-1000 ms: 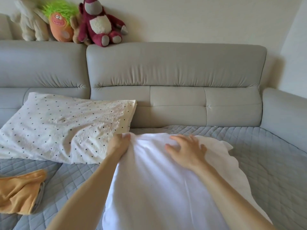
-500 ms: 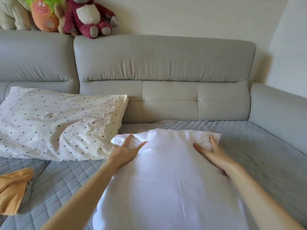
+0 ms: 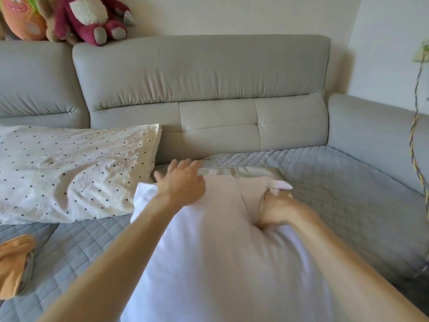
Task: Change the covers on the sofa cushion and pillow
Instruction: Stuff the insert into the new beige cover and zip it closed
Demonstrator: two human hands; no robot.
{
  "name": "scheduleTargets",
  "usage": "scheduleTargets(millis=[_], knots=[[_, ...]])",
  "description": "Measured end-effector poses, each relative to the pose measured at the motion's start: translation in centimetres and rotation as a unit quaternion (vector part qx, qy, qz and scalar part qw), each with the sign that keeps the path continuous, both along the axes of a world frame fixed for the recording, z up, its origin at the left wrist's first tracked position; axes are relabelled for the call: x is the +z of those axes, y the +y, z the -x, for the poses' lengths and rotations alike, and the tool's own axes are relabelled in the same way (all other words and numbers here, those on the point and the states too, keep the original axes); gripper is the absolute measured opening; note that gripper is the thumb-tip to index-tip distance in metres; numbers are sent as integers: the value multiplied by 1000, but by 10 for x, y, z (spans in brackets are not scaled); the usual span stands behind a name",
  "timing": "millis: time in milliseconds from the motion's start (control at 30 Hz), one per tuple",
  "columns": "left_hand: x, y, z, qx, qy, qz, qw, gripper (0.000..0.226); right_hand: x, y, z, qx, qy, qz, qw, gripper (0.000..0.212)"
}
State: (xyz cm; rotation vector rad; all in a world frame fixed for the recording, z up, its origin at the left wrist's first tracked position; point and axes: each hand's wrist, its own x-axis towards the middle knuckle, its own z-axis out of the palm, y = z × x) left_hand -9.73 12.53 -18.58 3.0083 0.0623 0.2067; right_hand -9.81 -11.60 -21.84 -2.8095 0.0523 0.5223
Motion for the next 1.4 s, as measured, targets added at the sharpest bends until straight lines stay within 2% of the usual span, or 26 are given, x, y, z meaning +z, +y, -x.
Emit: scheduleTargets(millis=[67,133,167,233,300,367,433,500,567,633,700,733,800,900,1000,1133,1300,1400], knots=[[-11,-30,-3,-68,29,9,997,50,-13,-4,-6,-53,-29,-67,996,110],[-36,-49,2,-67,129,-14,989,51,-15,-10,-5,-119,-99,-195,969,98],[-52,-53,6,-69,146,-38,986,50,-20,-10,-2,-132,-131,-235,954,92],[-65,-54,12,-101,114,-75,985,48,-35,-5,14,-83,-167,-205,961,84],[-63,-45,5,-140,119,-47,982,46,-48,-3,23,-55,-203,-186,960,80],[-57,-36,-2,-145,170,36,974,42,-47,-7,19,-69,-219,-247,941,61],[-45,-37,-12,-146,248,89,953,40,-44,-9,12,-90,-204,-269,937,44],[-31,-43,-32,-154,329,123,923,39,-47,-7,14,-108,-174,-235,950,46],[-22,-46,-63,-111,359,187,908,32,-55,-5,8,-107,-173,-187,961,46],[-24,-49,-98,-43,299,185,935,40,-50,-10,5,-94,-183,-171,964,38],[-35,-55,-122,-34,189,69,979,48,-35,-26,9,-86,-206,-119,967,29],[-42,-62,-128,-59,157,23,986,45,-29,-36,16,-87,-211,-83,970,27],[-59,-81,-130,-135,168,-10,976,40,-26,-55,31,-92,-205,-31,974,28],[-84,-107,-128,-189,211,-46,958,37,-36,-55,45,-94,-193,-11,977,45],[-87,-111,-131,-204,164,-66,963,32,-50,-50,42,-95,-197,-31,975,53],[-80,-95,-123,-185,103,-100,972,23,-57,-51,42,-126,-219,-87,964,48],[-85,-99,-112,-272,52,-141,951,25,-60,-45,39,-126,-240,-115,956,45],[-90,-96,-116,-272,58,-167,946,24,-66,-40,39,-115,-242,-105,958,44]])
